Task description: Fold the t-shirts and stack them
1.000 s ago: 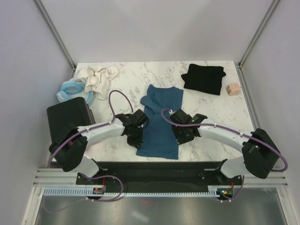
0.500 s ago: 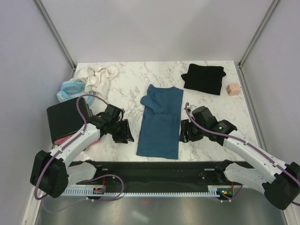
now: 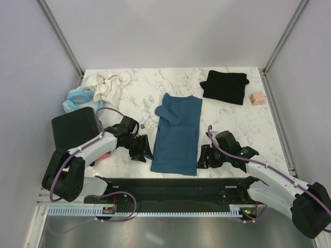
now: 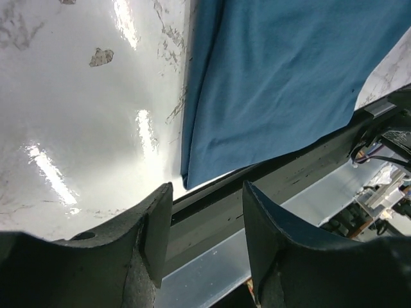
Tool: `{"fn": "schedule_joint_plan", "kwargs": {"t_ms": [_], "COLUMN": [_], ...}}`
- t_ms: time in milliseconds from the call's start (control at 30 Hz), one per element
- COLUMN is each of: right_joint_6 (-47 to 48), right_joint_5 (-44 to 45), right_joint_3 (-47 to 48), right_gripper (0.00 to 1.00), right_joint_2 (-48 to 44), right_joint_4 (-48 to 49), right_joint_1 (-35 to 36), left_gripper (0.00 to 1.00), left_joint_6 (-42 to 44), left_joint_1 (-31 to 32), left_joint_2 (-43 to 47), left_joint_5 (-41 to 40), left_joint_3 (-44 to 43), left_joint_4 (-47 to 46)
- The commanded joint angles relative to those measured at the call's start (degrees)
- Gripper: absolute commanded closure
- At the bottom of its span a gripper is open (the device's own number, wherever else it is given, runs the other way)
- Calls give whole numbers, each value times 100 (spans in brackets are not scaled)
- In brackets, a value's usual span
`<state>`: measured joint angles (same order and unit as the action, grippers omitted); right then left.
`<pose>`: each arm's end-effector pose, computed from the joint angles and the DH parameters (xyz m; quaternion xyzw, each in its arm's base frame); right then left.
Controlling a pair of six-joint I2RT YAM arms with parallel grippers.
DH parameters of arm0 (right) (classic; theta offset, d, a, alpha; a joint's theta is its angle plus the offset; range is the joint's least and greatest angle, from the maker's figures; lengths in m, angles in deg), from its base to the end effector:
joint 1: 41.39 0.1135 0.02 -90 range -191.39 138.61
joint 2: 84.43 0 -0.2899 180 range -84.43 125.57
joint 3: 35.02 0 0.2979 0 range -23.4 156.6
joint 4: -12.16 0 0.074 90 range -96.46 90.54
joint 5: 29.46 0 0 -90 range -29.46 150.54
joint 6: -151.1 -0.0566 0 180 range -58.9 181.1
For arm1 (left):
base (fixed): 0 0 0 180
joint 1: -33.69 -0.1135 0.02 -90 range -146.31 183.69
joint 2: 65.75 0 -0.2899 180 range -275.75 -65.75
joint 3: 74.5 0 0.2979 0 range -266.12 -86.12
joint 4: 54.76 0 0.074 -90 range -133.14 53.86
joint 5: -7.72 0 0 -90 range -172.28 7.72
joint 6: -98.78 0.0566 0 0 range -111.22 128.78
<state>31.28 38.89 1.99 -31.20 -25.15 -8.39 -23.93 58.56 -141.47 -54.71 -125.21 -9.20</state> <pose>0.1629 0.1307 0.1607 -0.0846 0.9309 0.3124 0.1693 0.2247 -0.1330 0.1514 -0.0253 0.9578 -0.2848 0.0305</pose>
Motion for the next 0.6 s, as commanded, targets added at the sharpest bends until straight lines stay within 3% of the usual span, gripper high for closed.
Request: {"fn": "schedule_joint_plan", "kwargs": {"t_ms": [0,267,567], "right_joint_6": [-173,-419,-630], "right_joint_5": [-305,-463,-840], "right_joint_3": [-350,-886,-921], "right_gripper": [41,40,40], "right_joint_2": [-102,222,1100], "right_joint_4": [697,1470,2085], "right_joint_1": [-12,-21,-21], "left_gripper": [45,45,45], "left_joint_6": [221,195,116], "left_joint_1": [-16,-60,-78], "left_joint_2": [-171,-1056,-1480], "left_joint_5": [354,450,653], "left_joint_3": [86,95,235], "left_joint_4": [-334,-308,-510]}}
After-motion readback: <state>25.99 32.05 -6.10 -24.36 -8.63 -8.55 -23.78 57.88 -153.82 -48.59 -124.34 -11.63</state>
